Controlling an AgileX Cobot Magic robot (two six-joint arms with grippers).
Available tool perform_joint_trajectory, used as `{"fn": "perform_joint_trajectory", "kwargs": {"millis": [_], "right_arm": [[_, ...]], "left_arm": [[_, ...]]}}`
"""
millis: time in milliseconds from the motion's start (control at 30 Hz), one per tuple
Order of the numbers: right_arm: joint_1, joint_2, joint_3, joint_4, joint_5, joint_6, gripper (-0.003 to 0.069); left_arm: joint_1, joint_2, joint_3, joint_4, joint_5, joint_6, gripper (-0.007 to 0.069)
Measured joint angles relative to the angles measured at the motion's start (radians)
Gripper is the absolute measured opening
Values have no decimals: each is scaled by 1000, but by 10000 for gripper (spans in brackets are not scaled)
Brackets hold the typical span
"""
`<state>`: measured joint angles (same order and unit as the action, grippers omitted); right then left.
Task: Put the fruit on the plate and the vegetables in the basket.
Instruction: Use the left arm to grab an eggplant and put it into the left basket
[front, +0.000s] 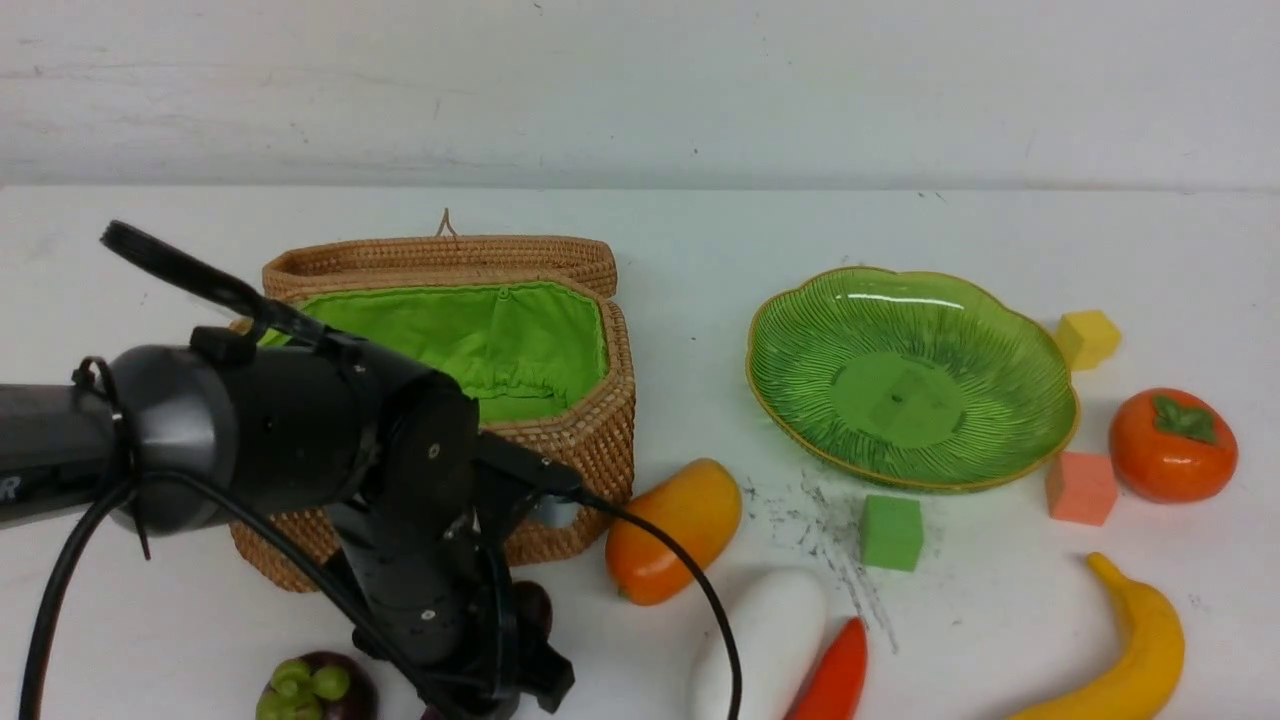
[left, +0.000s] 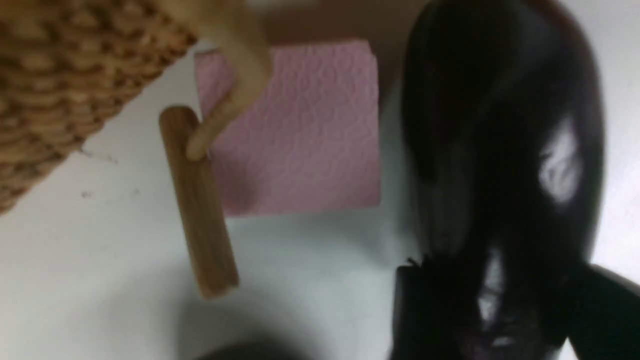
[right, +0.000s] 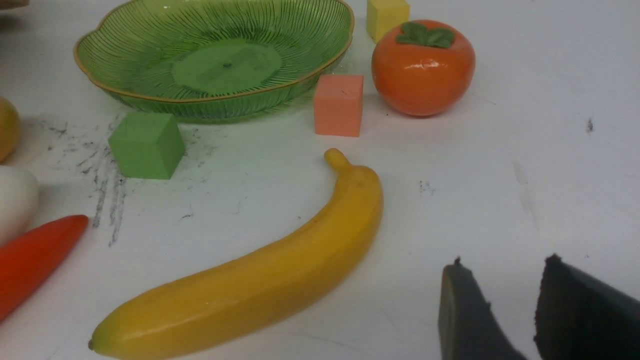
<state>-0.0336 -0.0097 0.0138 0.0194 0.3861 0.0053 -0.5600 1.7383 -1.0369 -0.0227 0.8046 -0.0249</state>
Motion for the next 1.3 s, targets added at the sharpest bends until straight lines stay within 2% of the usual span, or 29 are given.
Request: {"fn": "perform_joint_trajectory", "kwargs": {"millis": [67,500,700,900,1000,1067,1167,1300], "right_arm": [[0,0,0,0,0,0,243],[0,0,0,0,0,0,243],[0,0,0,0,0,0,243],[0,0,0,0,0,0,243],[0,0,0,0,0,0,243],[0,0,0,0,0,0,243],[0,0,0,0,0,0,243],[0,0,0,0,0,0,243]], "left_arm": [[0,0,0,-6,17,0,339],[0,-44,-2,-46,97,0,340],[0,-159,-18,-48,122,55,340],[0,-292,-169,-13,256,121,340],[0,-342,-261,57,284,161,340],[0,-366,-324,199,259,223,340],[5,-354,-338,375,166,267,340],[33,-284,-339,529,17,276,340]]}}
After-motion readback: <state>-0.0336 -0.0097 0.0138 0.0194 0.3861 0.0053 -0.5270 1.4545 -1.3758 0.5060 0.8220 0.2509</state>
